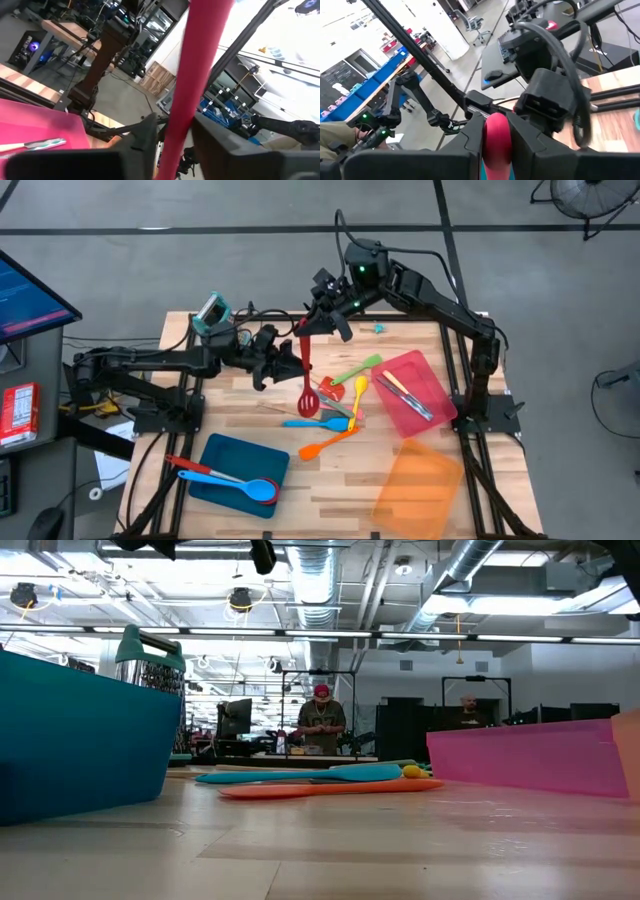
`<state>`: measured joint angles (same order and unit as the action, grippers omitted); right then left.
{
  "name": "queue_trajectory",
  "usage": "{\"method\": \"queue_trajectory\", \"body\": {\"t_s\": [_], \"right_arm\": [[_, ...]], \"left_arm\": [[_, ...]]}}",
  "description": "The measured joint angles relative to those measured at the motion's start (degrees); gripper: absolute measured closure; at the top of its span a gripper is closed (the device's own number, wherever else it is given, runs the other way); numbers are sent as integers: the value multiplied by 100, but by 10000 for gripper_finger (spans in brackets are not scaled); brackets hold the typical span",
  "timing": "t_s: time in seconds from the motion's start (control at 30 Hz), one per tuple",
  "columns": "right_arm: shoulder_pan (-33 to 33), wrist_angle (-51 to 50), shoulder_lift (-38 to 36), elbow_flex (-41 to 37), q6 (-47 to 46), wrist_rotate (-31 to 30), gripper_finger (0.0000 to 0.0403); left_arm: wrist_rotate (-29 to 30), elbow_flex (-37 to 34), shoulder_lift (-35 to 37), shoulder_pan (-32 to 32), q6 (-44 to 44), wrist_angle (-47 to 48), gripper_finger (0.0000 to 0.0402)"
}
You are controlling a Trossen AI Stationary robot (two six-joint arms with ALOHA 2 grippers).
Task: Pick & Place Kitchen Items
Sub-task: Put the red serving spoon into the blue bin
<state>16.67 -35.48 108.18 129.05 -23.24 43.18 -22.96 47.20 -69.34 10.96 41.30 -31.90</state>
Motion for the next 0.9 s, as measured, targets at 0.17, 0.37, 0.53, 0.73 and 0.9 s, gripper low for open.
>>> {"method": "queue_trajectory", "body": {"t_s": [0.17,0.37,0.53,0.73,0.9], "right_arm": [[-15,-62,0,0,-36,-16,352],[-24,1,0,0,31,-170,332],[-28,212,-2,0,91,-168,241],[-14,233,-22,5,121,-151,140],[70,214,-245,5,131,-149,114]], "left_arm": [[-21,0,4,-2,-44,-20,386],[6,-2,2,-4,-53,-86,389],[29,-3,-1,-4,-11,-128,391],[108,-11,-9,-2,35,-142,393],[222,-13,14,0,31,-216,394]]}}
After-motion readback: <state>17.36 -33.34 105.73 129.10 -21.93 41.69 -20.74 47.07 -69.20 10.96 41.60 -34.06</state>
